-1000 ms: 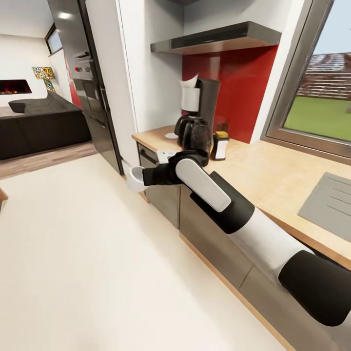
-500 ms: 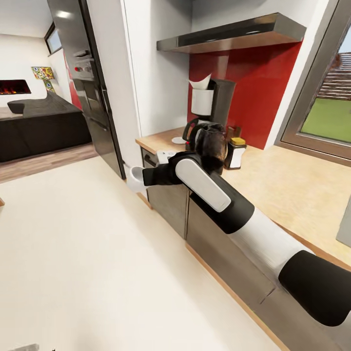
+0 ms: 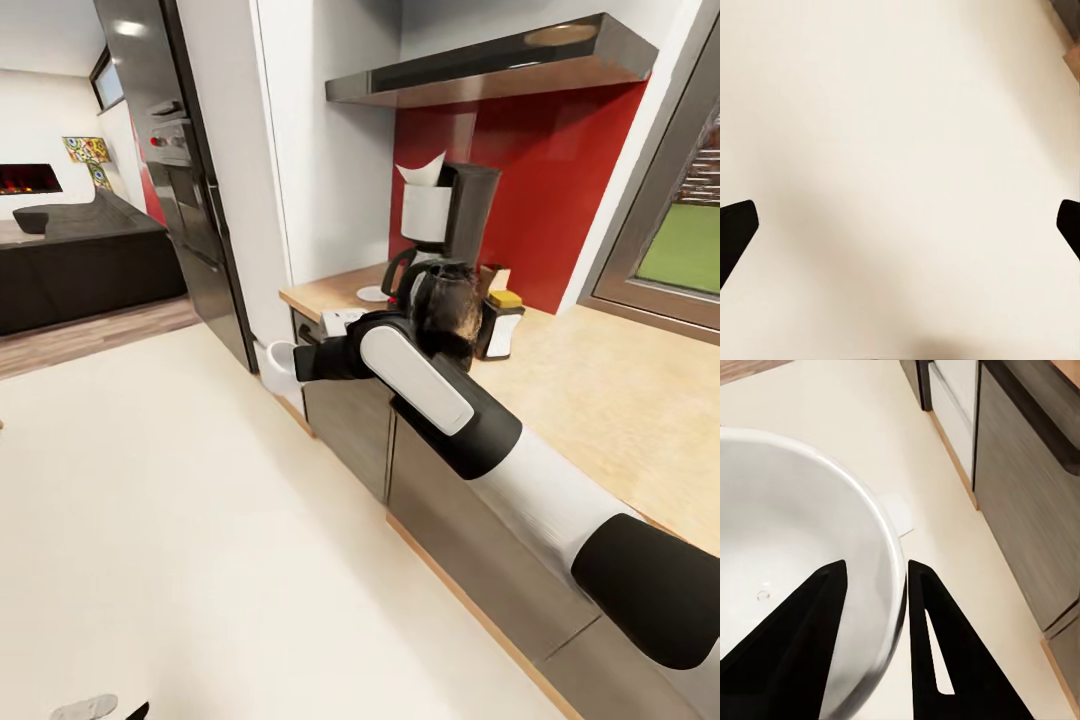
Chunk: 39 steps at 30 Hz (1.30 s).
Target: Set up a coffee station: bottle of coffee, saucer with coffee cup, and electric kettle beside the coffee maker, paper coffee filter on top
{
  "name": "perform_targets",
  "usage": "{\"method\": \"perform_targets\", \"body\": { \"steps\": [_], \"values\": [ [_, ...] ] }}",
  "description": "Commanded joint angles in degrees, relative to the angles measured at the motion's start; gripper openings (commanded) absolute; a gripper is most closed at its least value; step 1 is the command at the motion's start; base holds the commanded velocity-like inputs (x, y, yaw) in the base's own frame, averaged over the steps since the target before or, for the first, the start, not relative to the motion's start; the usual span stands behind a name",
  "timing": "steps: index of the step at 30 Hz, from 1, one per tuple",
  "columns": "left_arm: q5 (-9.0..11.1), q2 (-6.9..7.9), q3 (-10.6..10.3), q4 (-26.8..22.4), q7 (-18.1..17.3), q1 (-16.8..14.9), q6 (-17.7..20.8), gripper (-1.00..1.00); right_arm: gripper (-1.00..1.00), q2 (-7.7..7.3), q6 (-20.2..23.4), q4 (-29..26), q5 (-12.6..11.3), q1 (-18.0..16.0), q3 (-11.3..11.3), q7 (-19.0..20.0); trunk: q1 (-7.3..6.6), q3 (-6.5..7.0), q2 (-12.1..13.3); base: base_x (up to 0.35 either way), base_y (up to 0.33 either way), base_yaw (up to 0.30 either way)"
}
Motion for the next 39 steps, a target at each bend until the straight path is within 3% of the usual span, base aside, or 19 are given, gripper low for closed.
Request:
{"method": "perform_targets", "body": {
  "steps": [1, 11, 39],
  "values": [
    [0.4, 0.06, 0.08, 0.2, -0.31, -0.03, -0.26, 1.0, -1.0, 0.02, 0.1, -0.03, -0.46, -0.05, 0.04, -0.56, 0.01, -0.05, -0.03, 0.193, 0.177, 0.0],
    [0.39, 0.75, 0.25, 2.47, -0.32, -0.02, -1.2, 1.0, -1.0, 0.01, 0.07, -0.01, -0.46, 0.26, 0.06, -0.53, 0.01, -0.05, -0.03, 0.237, 0.229, 0.0],
    [0.38, 0.78, 0.25, 2.66, -0.24, -0.02, -1.32, 1.0, -1.0, 0.01, 0.07, -0.01, -0.31, 1.08, 0.06, -0.47, 0.01, -0.05, -0.03, 0.255, 0.243, 0.0]
  ]
}}
